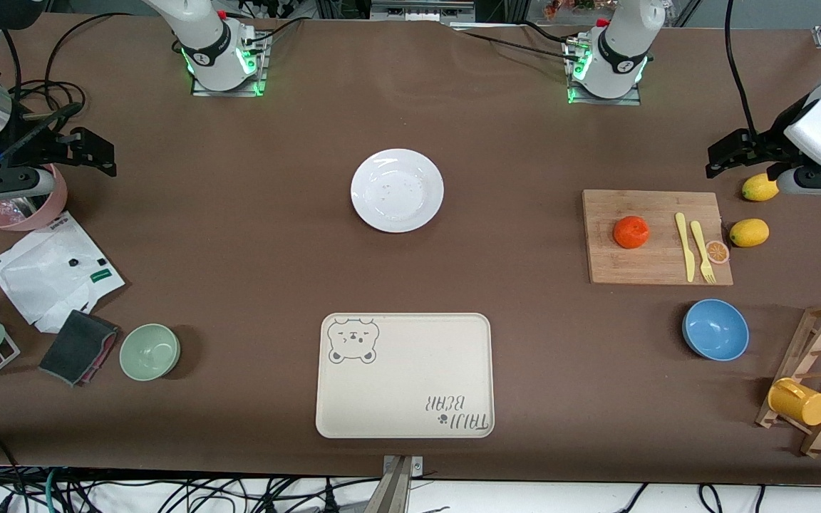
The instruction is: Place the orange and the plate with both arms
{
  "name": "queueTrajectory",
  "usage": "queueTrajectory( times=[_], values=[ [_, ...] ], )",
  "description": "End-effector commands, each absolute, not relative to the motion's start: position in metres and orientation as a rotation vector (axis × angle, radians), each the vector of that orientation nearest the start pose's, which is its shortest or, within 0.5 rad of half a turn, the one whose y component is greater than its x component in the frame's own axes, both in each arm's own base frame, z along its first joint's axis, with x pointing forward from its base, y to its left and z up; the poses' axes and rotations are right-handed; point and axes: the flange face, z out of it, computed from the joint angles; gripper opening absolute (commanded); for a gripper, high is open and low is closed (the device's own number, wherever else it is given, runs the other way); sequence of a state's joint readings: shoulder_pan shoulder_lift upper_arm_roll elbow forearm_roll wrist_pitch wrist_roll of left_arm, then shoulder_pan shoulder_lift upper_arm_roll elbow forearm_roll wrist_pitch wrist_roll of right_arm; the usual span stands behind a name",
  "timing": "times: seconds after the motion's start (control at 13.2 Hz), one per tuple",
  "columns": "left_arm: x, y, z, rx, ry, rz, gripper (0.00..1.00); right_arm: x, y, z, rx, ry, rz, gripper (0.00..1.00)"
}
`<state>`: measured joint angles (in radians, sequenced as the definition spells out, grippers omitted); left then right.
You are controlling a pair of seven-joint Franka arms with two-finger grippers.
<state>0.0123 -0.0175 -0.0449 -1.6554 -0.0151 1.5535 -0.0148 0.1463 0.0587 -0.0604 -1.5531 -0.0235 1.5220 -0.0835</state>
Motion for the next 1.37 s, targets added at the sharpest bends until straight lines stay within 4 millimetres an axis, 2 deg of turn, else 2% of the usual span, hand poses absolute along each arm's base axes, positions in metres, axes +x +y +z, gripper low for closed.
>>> queueTrajectory(
  times=[0.0,0.15,0.23,0.46,0.76,0.99,1.29],
  values=[
    [0.548,-0.018,0.596,-3.131,0.048,0.13,1.0,0.563,0.046,0.599,-3.148,-0.253,0.157,1.0],
    [0.552,-0.019,0.591,-3.132,0.051,0.139,1.0,0.563,0.046,0.597,-3.148,-0.253,0.162,1.0],
    [0.553,-0.019,0.6,-3.132,0.051,0.113,1.0,0.563,0.046,0.598,-3.148,-0.253,0.16,1.0],
    [0.555,-0.018,0.6,-3.132,0.048,0.115,1.0,0.561,0.046,0.596,-3.147,-0.248,0.189,1.0],
    [0.57,-0.019,0.591,-3.164,0.038,0.127,1.0,0.561,0.046,0.597,-3.147,-0.248,0.186,1.0],
    [0.57,-0.016,0.59,-3.163,0.029,0.139,1.0,0.561,0.046,0.596,-3.147,-0.246,0.189,1.0],
    [0.562,-0.015,0.577,-3.149,0.034,0.262,1.0,0.561,0.047,0.595,-3.147,-0.251,0.194,1.0]
  ],
)
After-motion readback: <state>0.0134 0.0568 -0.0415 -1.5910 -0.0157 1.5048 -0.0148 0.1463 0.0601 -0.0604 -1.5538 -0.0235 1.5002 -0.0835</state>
